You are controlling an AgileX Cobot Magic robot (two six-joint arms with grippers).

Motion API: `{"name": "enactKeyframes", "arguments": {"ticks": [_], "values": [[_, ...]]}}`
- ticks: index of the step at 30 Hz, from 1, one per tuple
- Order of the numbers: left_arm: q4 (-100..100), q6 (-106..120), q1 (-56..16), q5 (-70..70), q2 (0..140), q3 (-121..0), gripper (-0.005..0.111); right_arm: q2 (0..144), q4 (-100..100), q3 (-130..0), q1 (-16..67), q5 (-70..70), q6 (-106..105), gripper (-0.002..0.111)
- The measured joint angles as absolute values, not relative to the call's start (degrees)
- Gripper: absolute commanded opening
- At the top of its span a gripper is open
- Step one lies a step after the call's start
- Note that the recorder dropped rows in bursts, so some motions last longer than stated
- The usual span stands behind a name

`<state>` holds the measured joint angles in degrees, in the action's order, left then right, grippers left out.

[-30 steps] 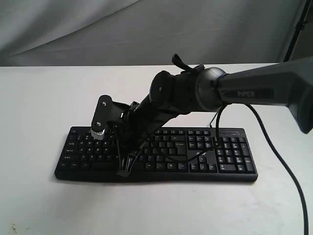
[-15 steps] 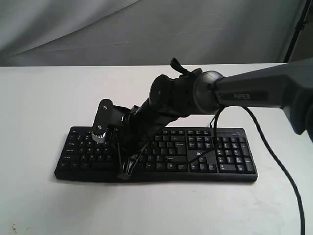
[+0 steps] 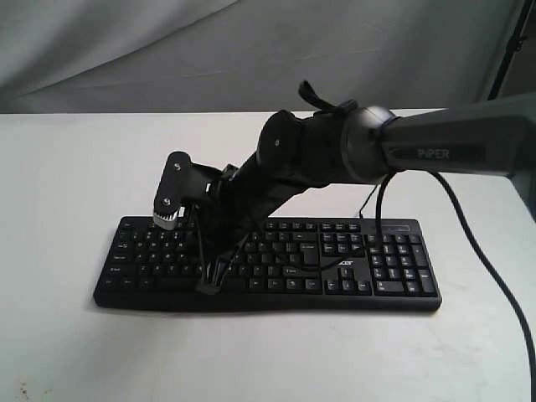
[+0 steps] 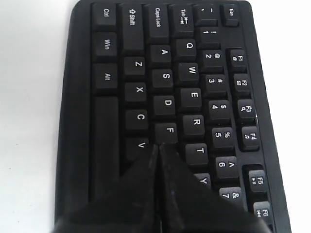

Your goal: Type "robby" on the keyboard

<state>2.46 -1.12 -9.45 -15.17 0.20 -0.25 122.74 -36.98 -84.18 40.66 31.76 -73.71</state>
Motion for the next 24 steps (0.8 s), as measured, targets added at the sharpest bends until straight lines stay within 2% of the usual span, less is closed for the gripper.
{"name": "enactKeyframes", "arguments": {"ticks": [24], "values": [[2.5,-1.1,-9.5,-15.2,0.2,-0.2,0.0,124.4,-37.7,-84.2,40.7,32.8,-73.7,0.0]]}}
